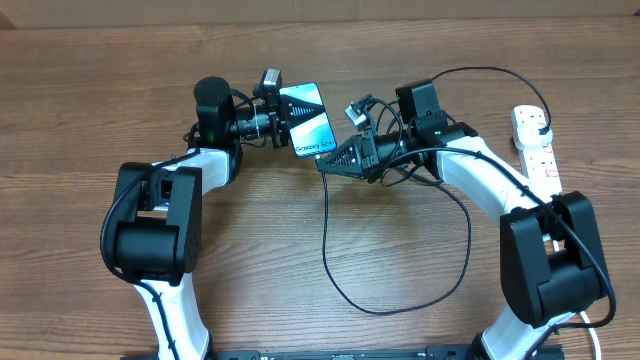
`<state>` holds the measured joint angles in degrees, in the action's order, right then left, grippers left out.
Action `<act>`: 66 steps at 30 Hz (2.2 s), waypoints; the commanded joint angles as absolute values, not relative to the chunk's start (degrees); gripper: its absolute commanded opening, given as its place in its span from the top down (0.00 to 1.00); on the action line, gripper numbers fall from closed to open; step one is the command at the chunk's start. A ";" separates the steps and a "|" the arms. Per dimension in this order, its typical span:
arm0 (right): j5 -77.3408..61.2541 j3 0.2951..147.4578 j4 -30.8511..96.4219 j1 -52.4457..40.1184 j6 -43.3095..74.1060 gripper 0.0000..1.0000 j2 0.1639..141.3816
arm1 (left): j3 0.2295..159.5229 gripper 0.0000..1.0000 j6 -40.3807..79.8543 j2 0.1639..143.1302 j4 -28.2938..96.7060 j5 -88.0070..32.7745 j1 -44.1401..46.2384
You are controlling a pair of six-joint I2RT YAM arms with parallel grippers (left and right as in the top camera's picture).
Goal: Plug charger to phone and switch on socket
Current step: 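Push the USB-C plug into the phone port held by the left gripper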
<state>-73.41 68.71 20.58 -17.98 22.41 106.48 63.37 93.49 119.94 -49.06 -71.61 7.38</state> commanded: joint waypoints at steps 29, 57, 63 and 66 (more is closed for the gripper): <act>-71.64 68.58 17.82 -17.93 27.07 0.96 106.96 | 64.69 0.96 94.32 119.68 -50.00 -73.97 7.33; -72.93 68.60 12.01 -14.72 31.73 0.96 109.43 | 64.66 0.96 92.09 119.68 -54.39 -79.15 7.42; -70.52 68.60 11.70 -14.90 31.77 0.96 109.43 | 64.66 0.96 94.61 119.68 -54.94 -79.09 8.58; -69.82 68.60 11.55 -14.90 31.77 0.96 109.43 | 64.66 0.96 95.02 119.68 -54.94 -78.63 9.34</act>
<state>-75.61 68.64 12.64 -17.12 31.51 108.40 63.81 93.36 119.98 -54.06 -72.16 7.20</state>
